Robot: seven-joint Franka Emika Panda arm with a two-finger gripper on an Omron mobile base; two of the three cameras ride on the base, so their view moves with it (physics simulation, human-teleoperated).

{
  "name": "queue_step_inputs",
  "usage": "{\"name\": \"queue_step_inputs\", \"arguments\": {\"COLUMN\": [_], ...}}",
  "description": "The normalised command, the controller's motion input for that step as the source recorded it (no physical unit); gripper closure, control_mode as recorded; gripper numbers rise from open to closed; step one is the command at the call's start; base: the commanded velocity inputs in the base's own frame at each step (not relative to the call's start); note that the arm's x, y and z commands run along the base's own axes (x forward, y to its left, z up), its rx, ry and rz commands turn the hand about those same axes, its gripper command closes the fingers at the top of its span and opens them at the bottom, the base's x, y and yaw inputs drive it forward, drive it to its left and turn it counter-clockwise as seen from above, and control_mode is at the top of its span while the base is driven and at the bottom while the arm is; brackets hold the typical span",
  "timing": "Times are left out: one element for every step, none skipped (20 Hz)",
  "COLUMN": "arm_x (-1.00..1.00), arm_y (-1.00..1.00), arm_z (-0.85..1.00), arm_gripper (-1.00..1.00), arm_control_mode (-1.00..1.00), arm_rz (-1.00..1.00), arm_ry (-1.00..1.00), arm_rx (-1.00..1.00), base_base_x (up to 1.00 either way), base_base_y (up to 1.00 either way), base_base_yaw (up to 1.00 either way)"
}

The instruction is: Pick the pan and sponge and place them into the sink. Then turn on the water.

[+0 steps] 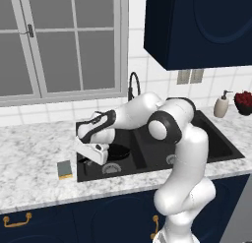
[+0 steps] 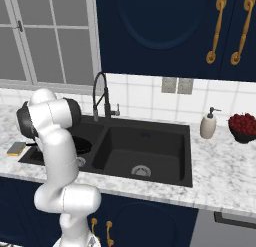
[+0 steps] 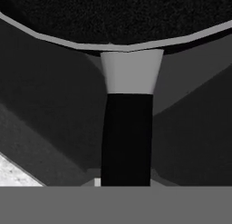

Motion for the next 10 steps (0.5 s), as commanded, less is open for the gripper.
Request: {"name": "queue_step_inputs", "arguments": {"arm_x": [-0.19,-0.07,0.0,0.0,0.0,0.0,0.02,0.1,0.04,0.07], "arm_y": [-0.41,-0.57,-0.59,-0.62,-0.62,-0.65,-0.44,-0.16,0.0,0.0], "arm_z": [-0.13,-0.08,-0.09,-0.19,-0.23,-0.21,-0.36,-0.45,-0.59,-0.55], "arm_gripper": [1.0,1.0,1.0,1.0,1.0,1.0,1.0,1.0,1.0,1.0], "arm_control_mode": [-1.0,-1.0,-1.0,-1.0,-1.0,-1.0,-1.0,-1.0,-1.0,-1.0], "arm_rz": [0.03,0.03,0.03,0.03,0.03,0.02,0.01,0.0,0.0,0.0], "arm_ry": [-0.02,0.0,0.0,0.0,0.0,0.0,0.01,0.02,0.01,0.0], "arm_rx": [0.0,0.01,0.02,0.04,0.04,0.05,0.02,0.0,0.0,0.0], "base_base_x": [0.0,0.0,0.0,0.0,0.0,0.0,0.0,0.0,0.0,0.0], "base_base_y": [0.0,0.0,0.0,0.0,0.0,0.0,0.0,0.0,0.0,0.0], "base_base_yaw": [0.0,0.0,0.0,0.0,0.0,0.0,0.0,0.0,0.0,0.0]}}
